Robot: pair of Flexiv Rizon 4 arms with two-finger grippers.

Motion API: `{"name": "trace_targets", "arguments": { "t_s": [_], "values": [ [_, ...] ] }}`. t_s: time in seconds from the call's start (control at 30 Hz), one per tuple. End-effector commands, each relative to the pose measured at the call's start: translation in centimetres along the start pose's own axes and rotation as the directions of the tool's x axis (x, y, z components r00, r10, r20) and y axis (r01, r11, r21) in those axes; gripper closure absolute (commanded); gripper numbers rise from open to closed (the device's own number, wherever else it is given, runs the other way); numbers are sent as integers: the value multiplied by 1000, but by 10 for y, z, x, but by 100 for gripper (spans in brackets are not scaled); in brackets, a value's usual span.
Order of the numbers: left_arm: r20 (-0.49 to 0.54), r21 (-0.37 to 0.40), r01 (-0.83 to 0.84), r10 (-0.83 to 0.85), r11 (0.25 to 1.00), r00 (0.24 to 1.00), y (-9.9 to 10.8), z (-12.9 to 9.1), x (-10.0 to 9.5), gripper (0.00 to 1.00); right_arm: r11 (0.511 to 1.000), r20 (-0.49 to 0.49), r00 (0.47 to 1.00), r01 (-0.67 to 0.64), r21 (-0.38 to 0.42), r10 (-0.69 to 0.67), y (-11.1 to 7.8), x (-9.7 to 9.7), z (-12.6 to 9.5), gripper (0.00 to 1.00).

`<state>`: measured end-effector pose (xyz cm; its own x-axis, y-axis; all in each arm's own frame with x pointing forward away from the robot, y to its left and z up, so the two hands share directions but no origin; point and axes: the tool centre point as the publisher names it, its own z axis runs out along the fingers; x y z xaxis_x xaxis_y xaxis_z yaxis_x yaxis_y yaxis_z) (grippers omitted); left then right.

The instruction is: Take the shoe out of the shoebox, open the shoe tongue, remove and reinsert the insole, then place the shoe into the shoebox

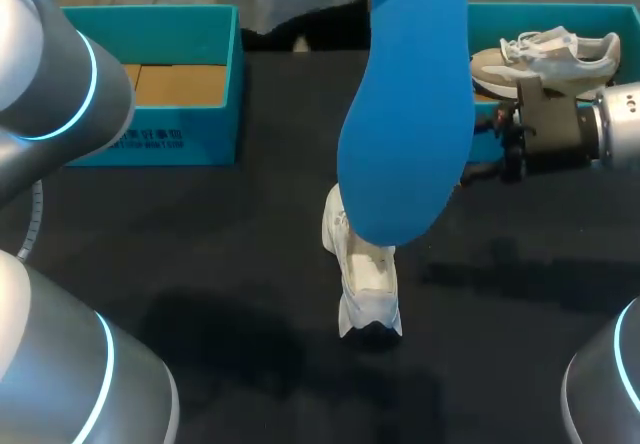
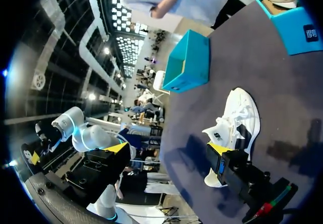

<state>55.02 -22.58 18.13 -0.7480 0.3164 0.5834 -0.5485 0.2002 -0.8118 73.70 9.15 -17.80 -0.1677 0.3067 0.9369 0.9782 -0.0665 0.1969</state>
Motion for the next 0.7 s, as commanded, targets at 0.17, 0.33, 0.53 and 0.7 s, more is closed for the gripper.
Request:
{"name": "trace_targets", "arguments": {
  "t_s": [0.17,0.33,0.53,0.7],
  "values": [
    [1,0,1,-1,1000,1000,1,0,0,100,1000,-1,1000,-1,3,1,2,-1,3,0],
    [-16,-34,-93,92,995,996,-1,-5,-8,100,1000,-1,1000,-1,3,1,2,-1,3,0],
    [98,-165,-342,360,925,928,-6,-27,-42,100,1000,-1,1000,-1,3,1,2,-1,3,0],
    [213,-321,-548,623,772,753,-10,-38,-63,100,1000,-1,1000,-1,3,1,2,-1,3,0]
  ]
}}
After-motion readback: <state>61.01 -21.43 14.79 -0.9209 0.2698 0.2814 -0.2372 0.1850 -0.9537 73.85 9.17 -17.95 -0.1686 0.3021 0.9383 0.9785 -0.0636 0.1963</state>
